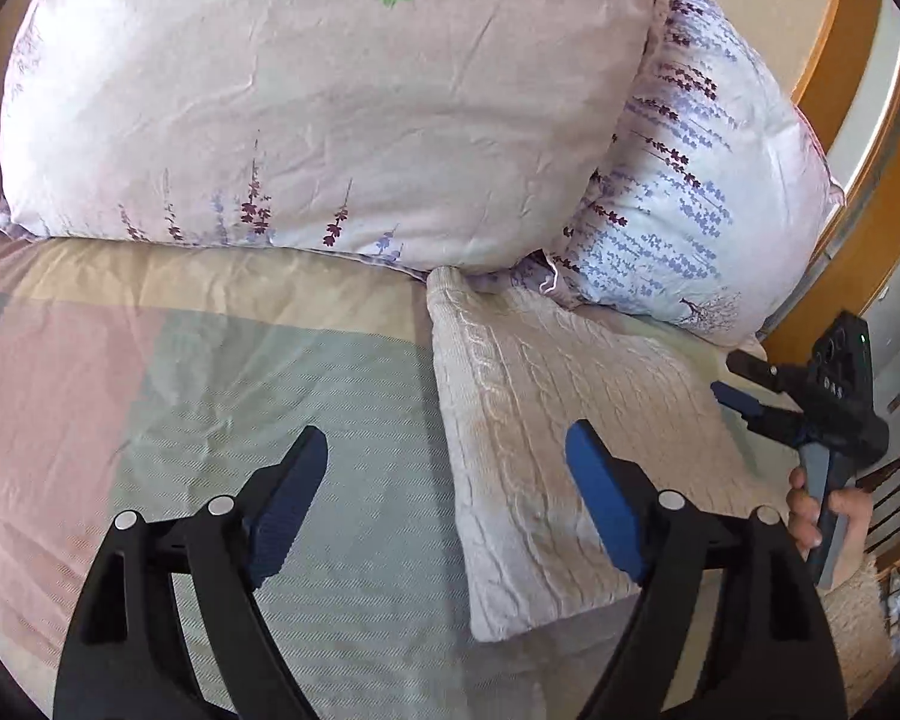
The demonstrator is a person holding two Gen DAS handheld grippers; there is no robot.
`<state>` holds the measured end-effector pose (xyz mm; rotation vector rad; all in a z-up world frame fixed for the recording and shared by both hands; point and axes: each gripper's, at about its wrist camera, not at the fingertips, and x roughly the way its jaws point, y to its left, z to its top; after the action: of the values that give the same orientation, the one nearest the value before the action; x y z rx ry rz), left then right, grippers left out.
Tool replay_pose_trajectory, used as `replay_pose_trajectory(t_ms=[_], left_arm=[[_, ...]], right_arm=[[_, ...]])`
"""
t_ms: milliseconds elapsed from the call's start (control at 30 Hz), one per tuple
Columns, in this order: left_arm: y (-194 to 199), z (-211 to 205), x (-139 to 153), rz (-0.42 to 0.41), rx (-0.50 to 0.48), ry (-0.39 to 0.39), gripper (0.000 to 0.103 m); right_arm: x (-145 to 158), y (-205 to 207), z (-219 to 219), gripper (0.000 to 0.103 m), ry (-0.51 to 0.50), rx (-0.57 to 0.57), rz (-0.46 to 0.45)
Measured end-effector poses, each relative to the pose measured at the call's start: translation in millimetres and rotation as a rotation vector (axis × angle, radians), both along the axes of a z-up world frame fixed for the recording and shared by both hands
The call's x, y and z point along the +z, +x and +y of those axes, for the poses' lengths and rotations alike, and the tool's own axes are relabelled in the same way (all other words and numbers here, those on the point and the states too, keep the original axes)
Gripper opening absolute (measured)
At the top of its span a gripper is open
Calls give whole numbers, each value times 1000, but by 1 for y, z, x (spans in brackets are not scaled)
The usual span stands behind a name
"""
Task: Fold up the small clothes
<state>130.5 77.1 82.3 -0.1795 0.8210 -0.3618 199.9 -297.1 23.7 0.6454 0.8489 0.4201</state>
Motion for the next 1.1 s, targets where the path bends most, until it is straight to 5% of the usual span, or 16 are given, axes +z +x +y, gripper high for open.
replay_pose_trajectory(t_ms=[33, 67, 133, 300, 400, 467, 500, 733, 900, 1100], left_arm=[[-6, 0, 1, -7, -4, 14, 84], [-12, -1, 1, -8, -10, 22, 86], [-22, -6, 0, -3, 13, 66, 102], [-48, -5, -14, 31, 24, 101, 102], [-61, -10, -24, 34, 10, 132, 102], [-66, -17, -31, 43, 13, 186, 102], [-68, -21, -35, 51, 19, 216, 102], [-69, -55, -63, 112, 6, 306, 102], [-75, -65, -73, 89, 46, 385, 102], [-73, -64, -74, 84, 54, 380, 102]], right_arm=[[-7, 11, 6, 34, -5, 30, 36], [-14, 19, 11, 14, -39, 10, 63], [-17, 30, 5, 10, -48, -84, 57], [-18, 39, -1, 9, -57, -166, 72], [10, 2, 9, 24, -170, -210, -20], [24, -41, 12, 95, -245, -249, -78], [29, -60, 13, 101, -273, -252, -109], [7, -161, 65, 101, -555, -178, -96], [-35, -157, 102, 101, -737, -135, -4], [-43, -148, 104, 101, -733, -153, 41]])
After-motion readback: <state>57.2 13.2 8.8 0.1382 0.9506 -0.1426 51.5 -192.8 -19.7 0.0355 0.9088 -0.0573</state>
